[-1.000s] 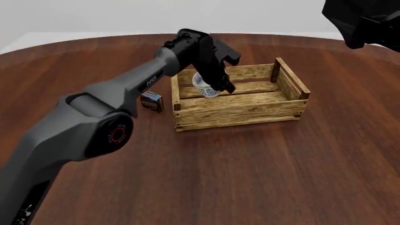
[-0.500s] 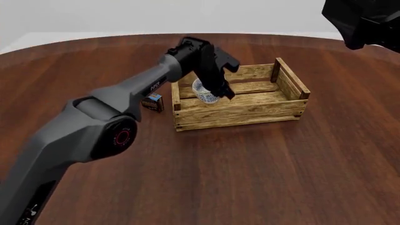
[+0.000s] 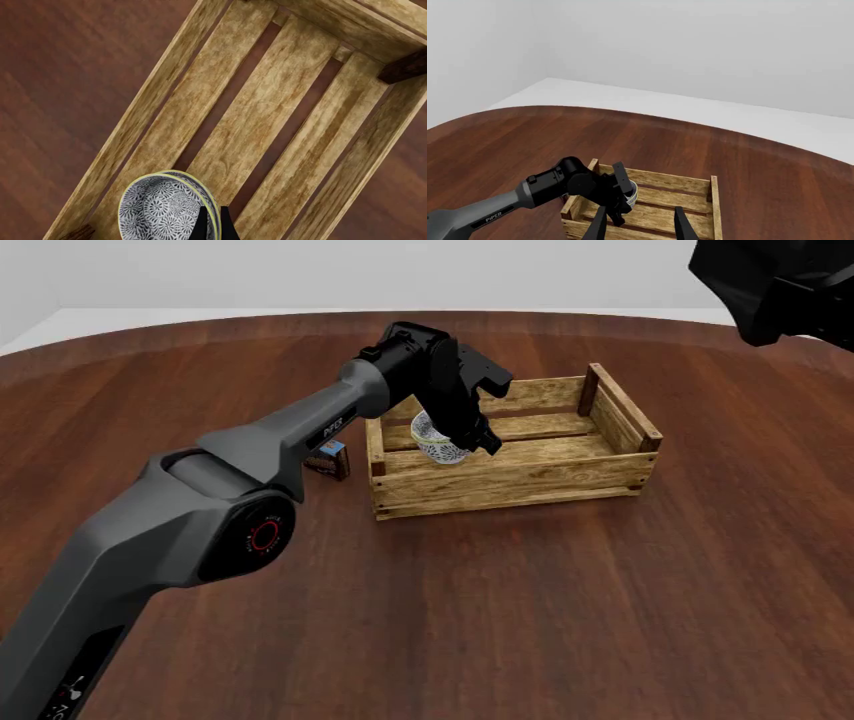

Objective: Stack the right bowl on the left bowl and place them in the tray.

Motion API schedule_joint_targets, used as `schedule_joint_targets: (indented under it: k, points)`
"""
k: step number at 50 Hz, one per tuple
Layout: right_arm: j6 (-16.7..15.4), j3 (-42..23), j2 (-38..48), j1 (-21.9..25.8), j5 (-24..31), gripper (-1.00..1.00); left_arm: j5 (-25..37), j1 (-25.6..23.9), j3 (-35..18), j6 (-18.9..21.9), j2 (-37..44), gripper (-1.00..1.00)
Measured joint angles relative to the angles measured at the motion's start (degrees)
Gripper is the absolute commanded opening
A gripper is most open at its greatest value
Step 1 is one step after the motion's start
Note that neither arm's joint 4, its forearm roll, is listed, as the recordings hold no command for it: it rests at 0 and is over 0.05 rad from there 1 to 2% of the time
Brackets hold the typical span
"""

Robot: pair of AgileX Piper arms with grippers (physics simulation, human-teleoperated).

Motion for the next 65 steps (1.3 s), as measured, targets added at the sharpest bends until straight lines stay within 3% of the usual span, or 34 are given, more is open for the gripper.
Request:
schedule_joint_targets:
  k: [3, 4, 35, 49, 65]
  points:
    - [0.0, 0.0, 0.0, 0.0, 0.0, 1.0, 0.1, 0.0, -0.2, 0.0, 0.1, -1.0]
    - [0.0, 0.0, -0.1, 0.0, 0.0, 1.0, 0.2, 0.0, -0.2, -0.1, 0.1, 1.0]
    - [-0.1, 0.1, -0.7, 0.2, 0.4, 1.0, -1.0, -0.3, 2.3, -0.2, -2.5, 1.0]
    - [-0.2, 0.1, -0.6, 0.3, 0.3, 1.0, -4.4, -0.1, 8.1, -0.4, -8.0, 1.0]
    - [-0.3, 0.1, -0.4, 0.2, 0.2, 1.0, -12.6, -0.6, 20.8, -1.9, -18.5, 1.0]
